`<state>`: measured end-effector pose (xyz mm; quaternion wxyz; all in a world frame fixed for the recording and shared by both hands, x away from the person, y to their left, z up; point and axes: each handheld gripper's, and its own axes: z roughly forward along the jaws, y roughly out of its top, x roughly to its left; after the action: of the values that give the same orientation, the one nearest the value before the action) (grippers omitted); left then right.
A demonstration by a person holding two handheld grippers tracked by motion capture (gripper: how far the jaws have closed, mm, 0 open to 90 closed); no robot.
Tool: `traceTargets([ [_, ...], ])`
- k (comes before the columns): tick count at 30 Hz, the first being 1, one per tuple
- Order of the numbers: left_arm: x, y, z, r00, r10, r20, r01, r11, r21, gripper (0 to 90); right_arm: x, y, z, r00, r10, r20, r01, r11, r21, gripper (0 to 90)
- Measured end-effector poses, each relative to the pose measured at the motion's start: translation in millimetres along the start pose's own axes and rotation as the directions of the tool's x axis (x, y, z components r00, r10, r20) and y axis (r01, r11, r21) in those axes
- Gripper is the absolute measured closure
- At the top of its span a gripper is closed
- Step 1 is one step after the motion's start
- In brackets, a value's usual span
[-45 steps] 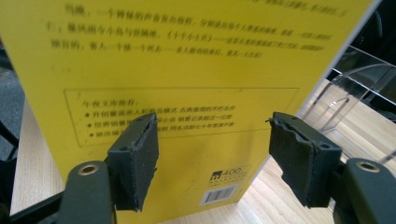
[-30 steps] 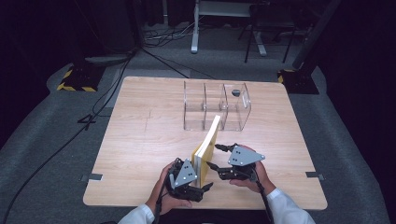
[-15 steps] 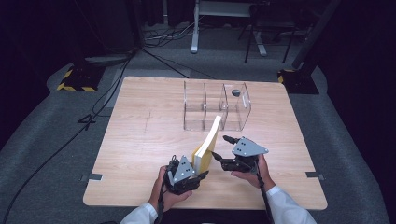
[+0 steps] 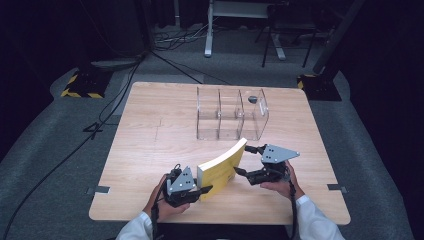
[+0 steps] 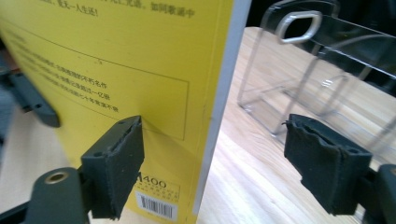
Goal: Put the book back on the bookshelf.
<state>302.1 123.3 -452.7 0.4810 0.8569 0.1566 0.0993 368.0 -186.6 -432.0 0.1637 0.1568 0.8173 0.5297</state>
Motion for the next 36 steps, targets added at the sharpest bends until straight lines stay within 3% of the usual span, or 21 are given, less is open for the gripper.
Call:
traceTargets([
  [3,2.6,-1.4,-6.0,0.9993,0.031,0.022,-0.032,0.9993,0.017,74.4,2.4,-1.6,5.8,0.9942,0.001,-0.107,-0.003,1.000,-0.014,22.3],
  [5,3.0,-2.0,-7.3,0.9991,0.036,0.022,-0.037,0.9991,0.020,74.3,4.1,-2.4,8.7,0.9918,-0.005,-0.128,0.005,1.000,-0.006,24.4],
  [8,3.1,-3.0,-8.9,0.9992,0.038,0.012,-0.038,0.9990,0.023,74.0,12.6,-4.1,15.3,0.9825,-0.051,-0.179,0.056,0.998,0.023,36.6],
  [9,3.5,-3.3,-9.1,0.9992,0.039,0.007,-0.039,0.9990,0.022,73.5,16.1,-4.9,16.4,0.9762,-0.078,-0.202,0.086,0.996,0.028,36.3],
  [11,4.4,-4.3,-10.0,0.9993,0.034,-0.014,-0.033,0.9992,0.020,70.7,20.5,-5.9,16.6,0.9782,-0.102,-0.181,0.109,0.993,0.034,38.1],
  [14,7.1,-7.3,-11.7,0.9980,0.017,-0.061,-0.017,0.9998,0.010,66.6,15.6,-7.9,10.6,0.9764,-0.073,-0.203,0.079,0.997,0.024,49.1],
  [17,8.6,-9.2,-10.5,0.9971,-0.006,-0.075,0.006,1.0000,-0.002,61.3,14.1,-12.6,1.3,0.9608,-0.077,-0.266,0.080,0.997,0.001,57.1],
  [20,9.2,-8.3,-8.7,0.9969,-0.004,-0.078,0.003,1.0000,-0.006,59.1,16.4,-13.5,-2.4,0.9558,-0.090,-0.280,0.093,0.996,-0.001,60.7],
  [22,9.2,-7.0,-7.1,0.9975,0.002,-0.070,-0.002,1.0000,-0.005,57.1,18.3,-14.4,-8.2,0.9461,-0.105,-0.306,0.108,0.994,-0.007,67.0],
  [25,10.5,-5.1,-5.0,0.9976,0.011,-0.068,-0.011,0.9999,-0.001,56.0,21.6,-13.5,-12.9,0.9349,-0.128,-0.331,0.131,0.991,-0.012,67.7],
  [27,13.3,-4.0,-2.8,0.9980,0.012,-0.061,-0.012,0.9999,-0.003,56.1,22.6,-10.7,-12.5,0.9366,-0.142,-0.320,0.143,0.990,-0.020,67.4],
  [29,15.2,-2.1,0.3,0.9982,0.013,-0.059,-0.013,0.9999,-0.004,56.0,21.6,-6.9,-11.8,0.9398,-0.131,-0.316,0.123,0.991,-0.046,66.8],
  [32,18.7,2.3,7.9,0.9987,0.014,-0.049,-0.015,0.9998,-0.010,56.1,20.3,-1.5,-11.1,0.9542,-0.125,-0.272,0.111,0.992,-0.065,70.1],
  [36,25.0,9.8,19.3,0.9979,0.027,-0.060,-0.028,0.9996,-0.011,55.3,17.6,-0.9,-17.4,0.9615,-0.133,-0.241,0.121,0.991,-0.062,73.7],
])
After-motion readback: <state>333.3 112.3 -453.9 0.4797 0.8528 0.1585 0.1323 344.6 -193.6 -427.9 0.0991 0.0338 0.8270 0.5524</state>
